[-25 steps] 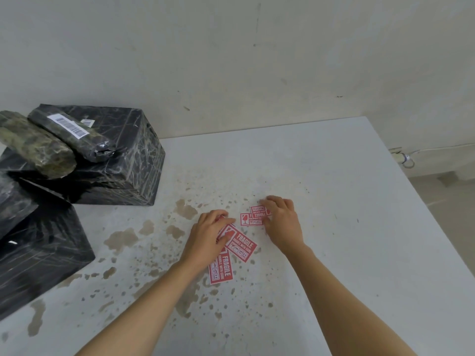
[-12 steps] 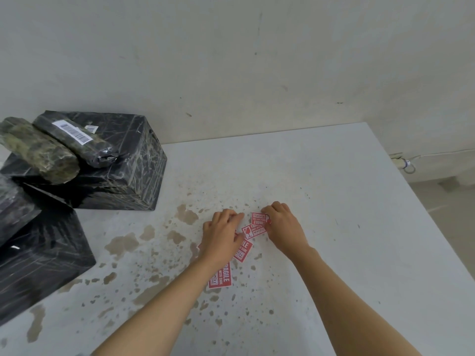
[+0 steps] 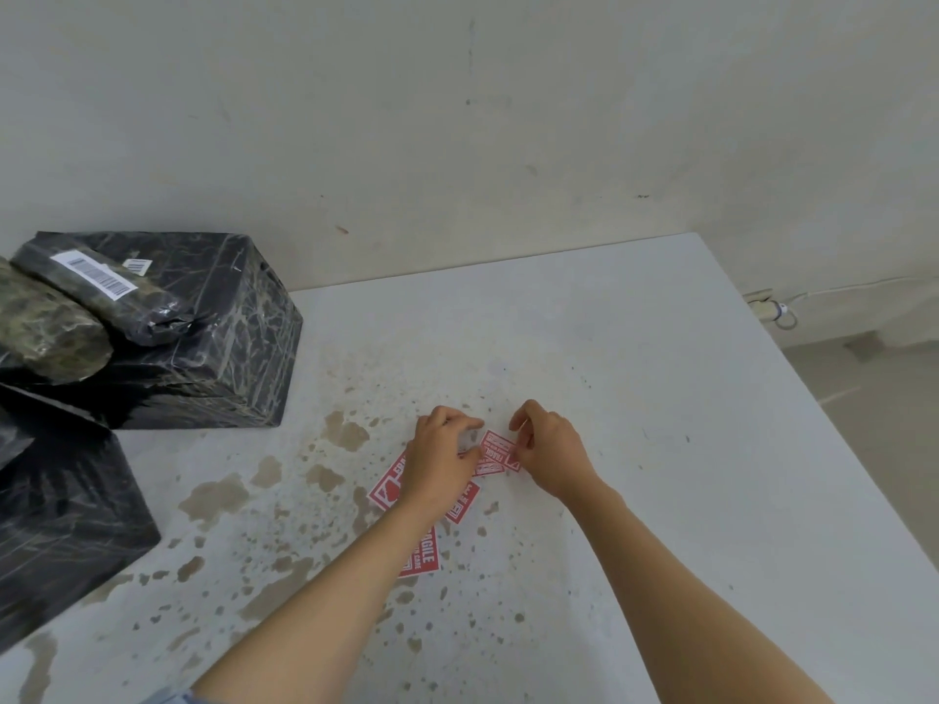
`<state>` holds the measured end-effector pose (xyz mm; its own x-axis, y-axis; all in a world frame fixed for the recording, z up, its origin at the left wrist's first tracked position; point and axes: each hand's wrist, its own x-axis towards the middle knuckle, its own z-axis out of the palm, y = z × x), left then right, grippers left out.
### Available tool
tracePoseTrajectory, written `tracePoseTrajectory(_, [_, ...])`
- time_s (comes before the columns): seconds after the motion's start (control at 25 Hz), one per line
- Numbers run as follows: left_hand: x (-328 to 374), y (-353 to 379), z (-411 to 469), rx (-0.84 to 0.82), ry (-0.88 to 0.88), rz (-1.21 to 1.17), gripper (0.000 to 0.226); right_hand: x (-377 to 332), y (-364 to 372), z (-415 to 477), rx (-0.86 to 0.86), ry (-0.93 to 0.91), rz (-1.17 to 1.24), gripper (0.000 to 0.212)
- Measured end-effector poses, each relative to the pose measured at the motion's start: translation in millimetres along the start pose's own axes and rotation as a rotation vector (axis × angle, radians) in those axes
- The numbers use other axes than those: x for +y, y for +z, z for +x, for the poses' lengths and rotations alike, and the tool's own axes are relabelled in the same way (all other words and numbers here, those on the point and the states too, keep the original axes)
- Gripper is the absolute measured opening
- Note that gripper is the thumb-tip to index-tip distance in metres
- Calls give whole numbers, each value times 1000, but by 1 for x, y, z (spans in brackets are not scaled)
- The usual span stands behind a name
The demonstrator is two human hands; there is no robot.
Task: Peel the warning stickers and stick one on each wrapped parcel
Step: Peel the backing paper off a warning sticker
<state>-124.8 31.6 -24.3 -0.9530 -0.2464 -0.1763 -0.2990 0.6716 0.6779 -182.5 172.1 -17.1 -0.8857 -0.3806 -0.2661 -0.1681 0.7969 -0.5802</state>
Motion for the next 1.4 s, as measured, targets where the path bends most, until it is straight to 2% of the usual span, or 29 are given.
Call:
tracePoseTrajectory(0.2, [2, 0, -2, -37, 95, 246, 38, 4, 5, -12, 18, -49, -35, 27])
tracePoseTrajectory(0.32, [-1, 7, 0, 2, 70, 160, 31, 8, 16, -16, 90, -92, -87, 23])
tracePoseTrajectory(0.48, [6, 13, 1, 29, -64, -62, 19, 7, 19, -16, 136, -52, 14, 16])
tracePoseTrajectory(0.6, [18, 7, 0, -2, -82, -268, 8, 1, 9, -19, 121, 27, 192, 13])
tracePoseTrajectory(0.76, [32, -39, -1, 90, -138, -502, 12, -26, -22, -16, 100, 112, 585, 8])
tracePoseTrajectory(0.92, [27, -109, -11, 68, -126, -661, 20, -88, -41, -13, 60, 21, 840, 7])
tracePoseTrajectory(1.0, [18, -139, -23, 109, -105, -662, 18, -120, -39, -14, 3, -49, 850, 6])
tracePoseTrajectory(1.08, [5, -160, -38, 222, -122, -666, 12, -146, -31, -19, -33, -97, 824, 3])
tracePoseTrajectory(1.16, [-8, -170, -55, 322, -172, -693, 7, -165, -19, -23, 16, -160, 708, 4])
tracePoseTrajectory(1.28, [-20, -179, -78, 383, -307, -948, 10, -184, -1, -33, 142, -333, 512, 3])
tracePoseTrajectory(1.4, [-21, -186, -88, 364, -301, -1113, 14, -188, 7, -39, 140, -475, 395, 4])
